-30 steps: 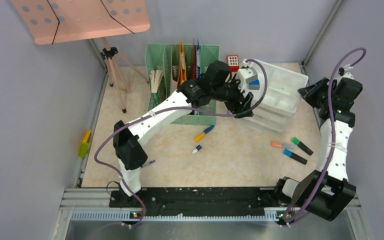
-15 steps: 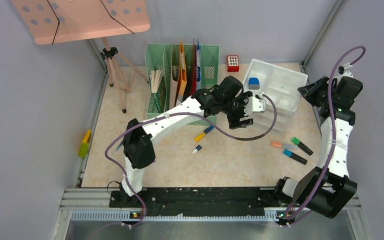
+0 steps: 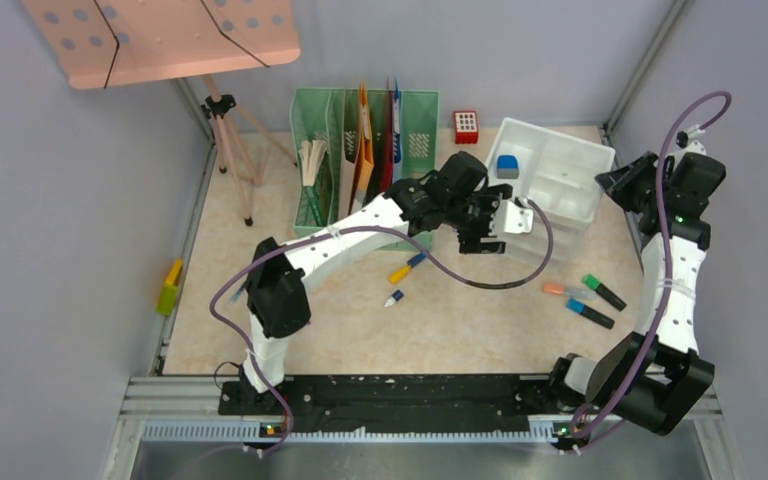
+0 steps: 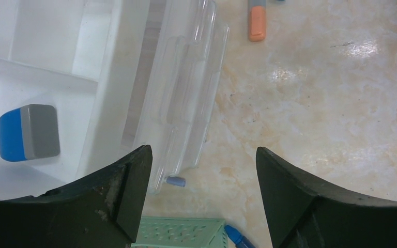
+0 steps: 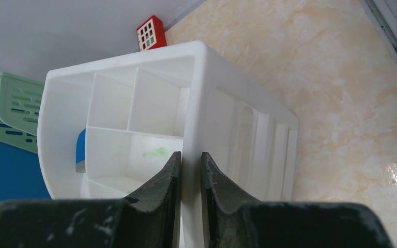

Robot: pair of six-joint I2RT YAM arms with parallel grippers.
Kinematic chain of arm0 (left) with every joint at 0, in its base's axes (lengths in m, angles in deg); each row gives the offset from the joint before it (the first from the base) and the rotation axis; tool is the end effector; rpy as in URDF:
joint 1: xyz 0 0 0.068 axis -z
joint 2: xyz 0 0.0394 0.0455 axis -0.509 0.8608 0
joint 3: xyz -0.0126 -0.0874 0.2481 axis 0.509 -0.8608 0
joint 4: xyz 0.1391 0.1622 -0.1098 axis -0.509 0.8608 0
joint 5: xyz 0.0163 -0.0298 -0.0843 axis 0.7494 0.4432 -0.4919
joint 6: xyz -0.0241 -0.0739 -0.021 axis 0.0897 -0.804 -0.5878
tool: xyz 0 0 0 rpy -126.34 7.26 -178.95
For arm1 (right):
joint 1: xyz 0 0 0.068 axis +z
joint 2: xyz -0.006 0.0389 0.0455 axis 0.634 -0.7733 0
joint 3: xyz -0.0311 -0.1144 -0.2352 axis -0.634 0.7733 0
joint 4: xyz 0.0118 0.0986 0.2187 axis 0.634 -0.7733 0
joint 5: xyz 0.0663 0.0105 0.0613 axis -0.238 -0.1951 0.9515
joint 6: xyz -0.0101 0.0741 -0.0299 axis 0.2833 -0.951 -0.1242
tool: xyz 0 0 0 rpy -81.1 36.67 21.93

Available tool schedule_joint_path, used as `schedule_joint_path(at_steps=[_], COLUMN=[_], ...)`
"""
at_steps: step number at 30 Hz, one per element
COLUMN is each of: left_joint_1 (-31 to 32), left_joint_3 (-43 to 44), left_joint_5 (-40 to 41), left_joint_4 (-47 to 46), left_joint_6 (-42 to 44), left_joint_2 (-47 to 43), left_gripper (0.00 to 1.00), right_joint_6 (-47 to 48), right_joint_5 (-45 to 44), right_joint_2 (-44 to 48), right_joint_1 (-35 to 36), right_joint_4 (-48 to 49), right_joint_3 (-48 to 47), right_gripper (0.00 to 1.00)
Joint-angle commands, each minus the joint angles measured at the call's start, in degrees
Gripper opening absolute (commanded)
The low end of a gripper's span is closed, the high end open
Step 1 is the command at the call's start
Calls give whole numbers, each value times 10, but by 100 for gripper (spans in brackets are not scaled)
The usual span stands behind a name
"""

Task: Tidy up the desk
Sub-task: Open the drawer in the storage box.

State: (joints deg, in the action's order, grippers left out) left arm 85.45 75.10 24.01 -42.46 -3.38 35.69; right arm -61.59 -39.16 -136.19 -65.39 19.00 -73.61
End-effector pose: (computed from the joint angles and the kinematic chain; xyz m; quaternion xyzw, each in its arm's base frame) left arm 0.2392 -0.3881 0.3068 0.7216 0.5089 -0.2264 0.4112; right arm 0.2624 -0.0930 0.3283 0.2427 0.7962 0.1936 0.5193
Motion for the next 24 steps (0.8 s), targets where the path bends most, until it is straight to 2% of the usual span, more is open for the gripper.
schedule_joint_path(at_steps=[1,24], left_joint_1=[7,10], left_joint_3=[9,30], left_joint_5=[-8,22], left_joint_4=[-25,-48], left_joint_6=[27,65], left_joint_2=[-19,21], left_gripper=[79,80], right_joint_6=[17,23], right_joint_5=[3,5], right_joint_2=[-12,-9], right_joint_1=[1,2], right_joint_4=[-14,-21], right_joint_3=[8,7], right_gripper=[0,0])
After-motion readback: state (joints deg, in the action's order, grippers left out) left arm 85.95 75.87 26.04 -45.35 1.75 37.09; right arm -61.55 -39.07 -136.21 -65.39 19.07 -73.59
